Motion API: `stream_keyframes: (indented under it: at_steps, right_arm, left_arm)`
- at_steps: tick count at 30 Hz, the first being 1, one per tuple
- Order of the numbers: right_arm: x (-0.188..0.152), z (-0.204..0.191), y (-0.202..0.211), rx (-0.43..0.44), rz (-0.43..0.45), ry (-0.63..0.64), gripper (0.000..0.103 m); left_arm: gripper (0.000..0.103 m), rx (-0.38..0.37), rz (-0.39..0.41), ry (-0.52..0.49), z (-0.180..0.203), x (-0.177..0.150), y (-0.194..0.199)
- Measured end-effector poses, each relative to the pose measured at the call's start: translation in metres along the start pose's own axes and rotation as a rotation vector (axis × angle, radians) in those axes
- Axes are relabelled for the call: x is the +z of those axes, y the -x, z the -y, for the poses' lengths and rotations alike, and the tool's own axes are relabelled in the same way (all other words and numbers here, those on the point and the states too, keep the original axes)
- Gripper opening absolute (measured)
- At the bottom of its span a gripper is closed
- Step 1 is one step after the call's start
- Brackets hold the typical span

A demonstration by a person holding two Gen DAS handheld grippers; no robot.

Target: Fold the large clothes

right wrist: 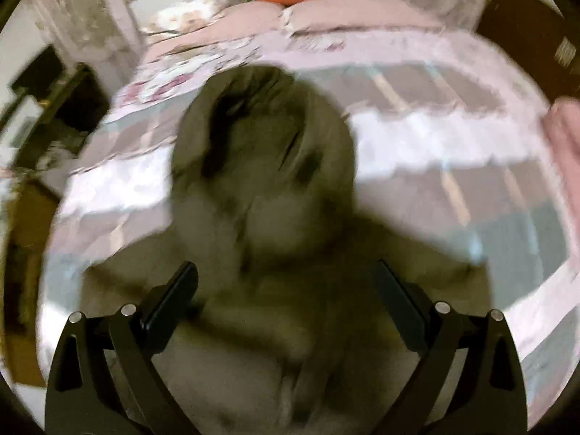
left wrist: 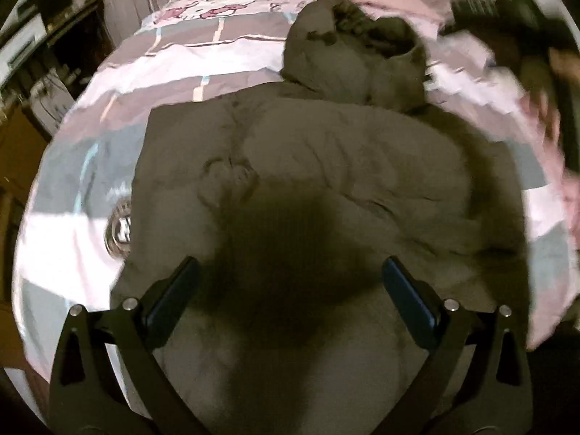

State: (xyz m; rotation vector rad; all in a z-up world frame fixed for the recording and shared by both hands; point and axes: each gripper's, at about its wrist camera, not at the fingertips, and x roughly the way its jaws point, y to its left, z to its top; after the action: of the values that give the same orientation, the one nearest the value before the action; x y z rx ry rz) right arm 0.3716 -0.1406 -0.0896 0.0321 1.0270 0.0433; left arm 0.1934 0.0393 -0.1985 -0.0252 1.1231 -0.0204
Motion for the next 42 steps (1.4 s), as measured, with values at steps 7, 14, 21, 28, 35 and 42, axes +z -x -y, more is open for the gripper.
stream_keyframes:
  at_steps: [7,14,21,28,35,42]
  right_arm:
    - [0.061,0.008,-0.08,-0.118,-0.038,-0.059,0.098]
    - [0.047,0.024,-0.099,-0.049,-0.072,-0.039,0.003]
    - [-0.019,0.029,0.037,0.227,0.174,0.107,0.002]
    - [-0.174,0.103,0.143,0.315,0.179,0.3,0.0]
    - [-0.186,0.154,0.127,0.199,0.054,0.012,0.09]
    - [-0.058,0.053,0.074,0.101,0.173,0.212,0.1]
  left_arm:
    - [0.101,0.009,-0.192,0.08,-0.013,0.011,-0.075]
    - [0.101,0.01,-0.212,0.059,-0.011,0.007,-0.099]
    - [0.101,-0.003,-0.218,0.073,-0.008,0.002,-0.105]
    - [0.101,-0.074,-0.188,0.124,-0.02,-0.011,-0.092]
    - [0.101,-0.225,-0.155,0.289,-0.036,-0.029,-0.061]
    - [0.101,-0.269,-0.195,0.343,-0.048,-0.054,-0.052]
